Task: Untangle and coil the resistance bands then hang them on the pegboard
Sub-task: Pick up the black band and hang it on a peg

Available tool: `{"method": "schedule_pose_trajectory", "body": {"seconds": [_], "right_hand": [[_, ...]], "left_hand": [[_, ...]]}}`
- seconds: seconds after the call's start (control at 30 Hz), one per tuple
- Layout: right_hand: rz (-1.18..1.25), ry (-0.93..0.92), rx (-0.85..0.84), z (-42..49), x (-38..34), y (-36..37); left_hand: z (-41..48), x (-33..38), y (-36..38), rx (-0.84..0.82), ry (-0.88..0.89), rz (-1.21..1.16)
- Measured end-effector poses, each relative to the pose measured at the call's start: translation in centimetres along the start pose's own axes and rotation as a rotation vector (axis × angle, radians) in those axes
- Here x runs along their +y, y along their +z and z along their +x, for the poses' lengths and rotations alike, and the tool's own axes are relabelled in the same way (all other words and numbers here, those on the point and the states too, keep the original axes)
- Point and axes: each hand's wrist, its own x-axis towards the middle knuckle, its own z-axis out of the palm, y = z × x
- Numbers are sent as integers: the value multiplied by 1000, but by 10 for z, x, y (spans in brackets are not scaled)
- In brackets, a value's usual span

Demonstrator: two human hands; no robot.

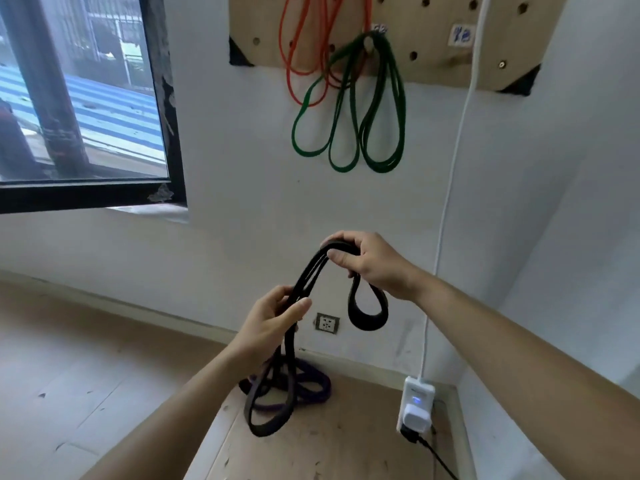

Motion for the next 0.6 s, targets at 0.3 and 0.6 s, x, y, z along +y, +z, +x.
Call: {"method": "schedule_pose_trajectory", "body": {"seconds": [0.3,0.6], "right_hand": [[149,-109,321,37,-55,-96],[242,-175,530,60,-89,-168]], "left_hand": [[91,99,33,68,128,-65],[158,192,66,116,208,16]]}}
